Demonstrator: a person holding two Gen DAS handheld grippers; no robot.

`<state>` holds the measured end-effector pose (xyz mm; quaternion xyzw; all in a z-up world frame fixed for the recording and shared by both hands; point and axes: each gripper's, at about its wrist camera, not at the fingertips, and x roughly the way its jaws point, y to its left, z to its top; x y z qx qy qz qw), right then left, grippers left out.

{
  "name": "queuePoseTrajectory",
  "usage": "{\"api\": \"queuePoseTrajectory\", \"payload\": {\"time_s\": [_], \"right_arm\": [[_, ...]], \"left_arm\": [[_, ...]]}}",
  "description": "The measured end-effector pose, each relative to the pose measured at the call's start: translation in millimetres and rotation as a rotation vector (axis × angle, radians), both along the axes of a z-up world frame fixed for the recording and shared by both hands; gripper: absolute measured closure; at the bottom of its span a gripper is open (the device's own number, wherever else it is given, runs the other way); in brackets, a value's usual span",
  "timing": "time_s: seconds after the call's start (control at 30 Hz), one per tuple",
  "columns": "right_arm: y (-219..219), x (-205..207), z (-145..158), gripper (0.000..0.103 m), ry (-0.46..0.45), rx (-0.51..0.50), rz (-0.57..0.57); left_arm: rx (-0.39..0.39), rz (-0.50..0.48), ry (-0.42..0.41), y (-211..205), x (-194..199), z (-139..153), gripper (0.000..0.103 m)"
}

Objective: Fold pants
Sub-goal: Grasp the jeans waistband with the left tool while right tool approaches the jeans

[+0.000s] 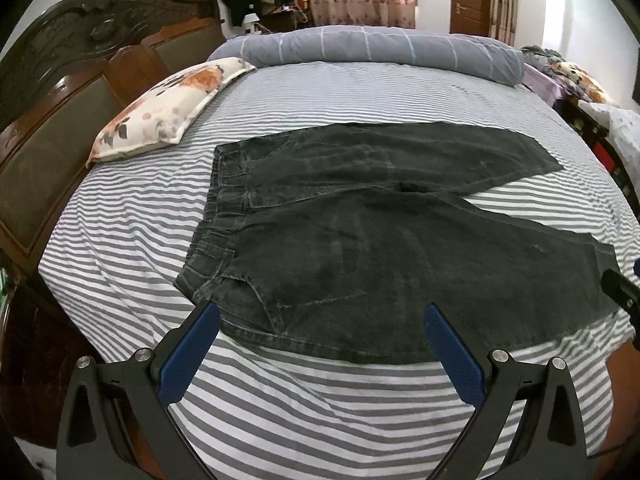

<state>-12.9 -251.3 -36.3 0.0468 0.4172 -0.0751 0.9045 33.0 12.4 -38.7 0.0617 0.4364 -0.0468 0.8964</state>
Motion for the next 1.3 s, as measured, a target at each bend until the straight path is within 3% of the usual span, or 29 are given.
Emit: {"api": "queuePoseTrajectory", "payload": {"time_s": [0.17,0.47,0.57,0.63,0.87,1.0,1.17,1.3], "right_arm": [[-7,6,-8,0.001,0.008,0.039,-0.007],[-12,26,-19,0.001,0.022,0.055,-0.036],[-11,36,-20,0.001,0.003,0.052,-0.036],[-11,44,-21,0.001,-0.007,0.051,-0.039],[-4,77,-38,0.001,0.032,0.049,-0.033],[2,93,-54,0.001,0.077,0.049,-0.025],[10,111,-70,0.001,0.119,0.042,-0.014],[16,126,-81,0.001,0.153,0.021,-0.004]], "left_arm": [[-0.004,0.043,-0.003,20,23,-1,0.008],[-0.042,0.148,-0.020,77,105,5,0.023],[-0.057,0.151,-0.020,95,133,2,0.033],[-0.083,0.145,-0.009,107,152,-4,0.040],[-0.298,0.121,0.054,154,214,-30,0.049],[-0.386,0.131,0.098,176,256,-50,0.061],[-0.461,0.125,0.121,190,300,-75,0.069],[-0.460,0.080,0.139,186,317,-90,0.072]]}}
